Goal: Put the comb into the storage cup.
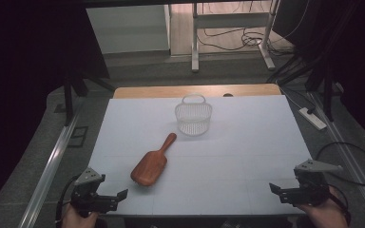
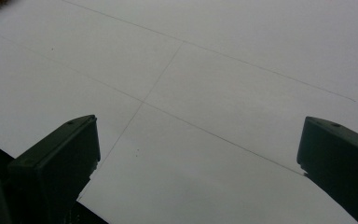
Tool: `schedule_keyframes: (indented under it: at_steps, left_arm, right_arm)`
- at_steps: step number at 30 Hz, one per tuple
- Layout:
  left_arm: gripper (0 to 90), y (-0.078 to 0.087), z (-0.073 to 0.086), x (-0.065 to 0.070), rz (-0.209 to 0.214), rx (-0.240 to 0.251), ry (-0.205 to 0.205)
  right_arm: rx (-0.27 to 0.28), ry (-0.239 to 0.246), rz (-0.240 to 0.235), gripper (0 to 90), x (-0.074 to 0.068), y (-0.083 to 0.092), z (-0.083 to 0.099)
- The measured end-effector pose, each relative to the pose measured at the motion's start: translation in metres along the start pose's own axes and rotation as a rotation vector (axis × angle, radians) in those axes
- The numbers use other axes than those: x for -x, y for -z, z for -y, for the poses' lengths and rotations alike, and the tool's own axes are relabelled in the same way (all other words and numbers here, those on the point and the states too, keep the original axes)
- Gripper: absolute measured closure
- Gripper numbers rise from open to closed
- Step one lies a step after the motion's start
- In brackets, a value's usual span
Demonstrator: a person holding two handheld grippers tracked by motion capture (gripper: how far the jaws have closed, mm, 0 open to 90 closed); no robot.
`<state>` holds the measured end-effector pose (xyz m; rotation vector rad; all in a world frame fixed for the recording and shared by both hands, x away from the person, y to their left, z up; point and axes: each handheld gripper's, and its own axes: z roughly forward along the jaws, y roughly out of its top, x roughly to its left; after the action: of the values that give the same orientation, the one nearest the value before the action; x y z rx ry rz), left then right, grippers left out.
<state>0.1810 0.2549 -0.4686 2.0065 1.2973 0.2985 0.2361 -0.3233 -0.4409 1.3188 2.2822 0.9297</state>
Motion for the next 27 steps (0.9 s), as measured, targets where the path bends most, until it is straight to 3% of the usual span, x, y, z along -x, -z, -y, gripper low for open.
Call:
schedule_keyframes:
  at_steps: [7,27]
  left_arm:
    - [0.0,-0.0002,-0.0003,-0.0023,0.018,0.002,0.01]
    - [0.0,-0.0014,-0.0013,-0.0024,0.019,-0.01,0.015]
  right_arm:
    - [-0.006,0.008,0.01,0.0,-0.0013,-0.0001,0.0003]
    - [-0.003,0.016,0.009,0.0,-0.002,0.0005,0.0006]
